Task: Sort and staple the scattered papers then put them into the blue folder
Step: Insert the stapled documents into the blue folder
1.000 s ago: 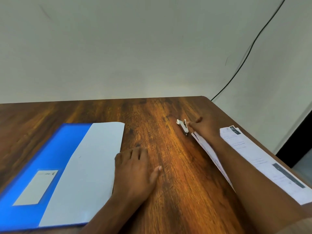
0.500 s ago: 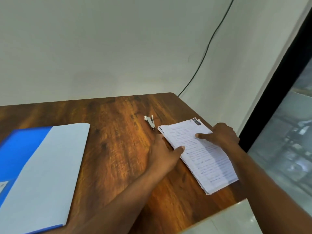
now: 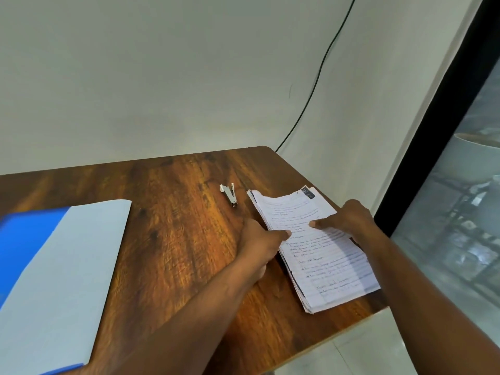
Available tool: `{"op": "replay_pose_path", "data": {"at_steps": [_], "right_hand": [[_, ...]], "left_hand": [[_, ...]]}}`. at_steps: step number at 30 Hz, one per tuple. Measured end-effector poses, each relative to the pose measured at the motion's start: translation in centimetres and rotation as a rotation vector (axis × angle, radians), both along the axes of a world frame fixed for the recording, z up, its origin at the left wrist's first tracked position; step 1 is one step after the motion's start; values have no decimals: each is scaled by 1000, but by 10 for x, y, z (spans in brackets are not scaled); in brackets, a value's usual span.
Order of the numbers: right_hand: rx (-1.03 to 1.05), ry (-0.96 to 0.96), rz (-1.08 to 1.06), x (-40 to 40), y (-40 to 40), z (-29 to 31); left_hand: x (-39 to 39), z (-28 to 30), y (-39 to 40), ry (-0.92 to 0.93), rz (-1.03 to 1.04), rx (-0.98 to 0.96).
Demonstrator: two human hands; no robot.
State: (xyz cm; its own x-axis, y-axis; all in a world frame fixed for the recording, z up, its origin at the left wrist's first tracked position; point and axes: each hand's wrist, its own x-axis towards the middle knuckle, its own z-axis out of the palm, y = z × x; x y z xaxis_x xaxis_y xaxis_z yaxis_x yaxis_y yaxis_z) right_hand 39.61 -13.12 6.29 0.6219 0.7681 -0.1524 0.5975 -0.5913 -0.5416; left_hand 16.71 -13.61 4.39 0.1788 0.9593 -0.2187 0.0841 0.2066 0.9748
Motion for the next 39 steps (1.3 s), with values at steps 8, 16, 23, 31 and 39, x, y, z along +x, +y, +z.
{"op": "replay_pose_path", "data": {"at_steps": [8, 16, 23, 31, 39], "right_hand": [[101, 119, 183, -33, -7, -5], [136, 261, 380, -135, 4, -6], [164, 126, 442, -201, 18, -18], [222, -4, 467, -232, 23, -18], [317, -256, 450, -238, 16, -18]], "left_hand": [[-56, 11, -21, 95, -110, 123], [-168, 13, -28, 264, 58, 140], [-220, 6, -29, 556, 218, 264], [-236, 1, -24, 705, 347, 385], [-238, -6, -23, 798, 390, 441]]}}
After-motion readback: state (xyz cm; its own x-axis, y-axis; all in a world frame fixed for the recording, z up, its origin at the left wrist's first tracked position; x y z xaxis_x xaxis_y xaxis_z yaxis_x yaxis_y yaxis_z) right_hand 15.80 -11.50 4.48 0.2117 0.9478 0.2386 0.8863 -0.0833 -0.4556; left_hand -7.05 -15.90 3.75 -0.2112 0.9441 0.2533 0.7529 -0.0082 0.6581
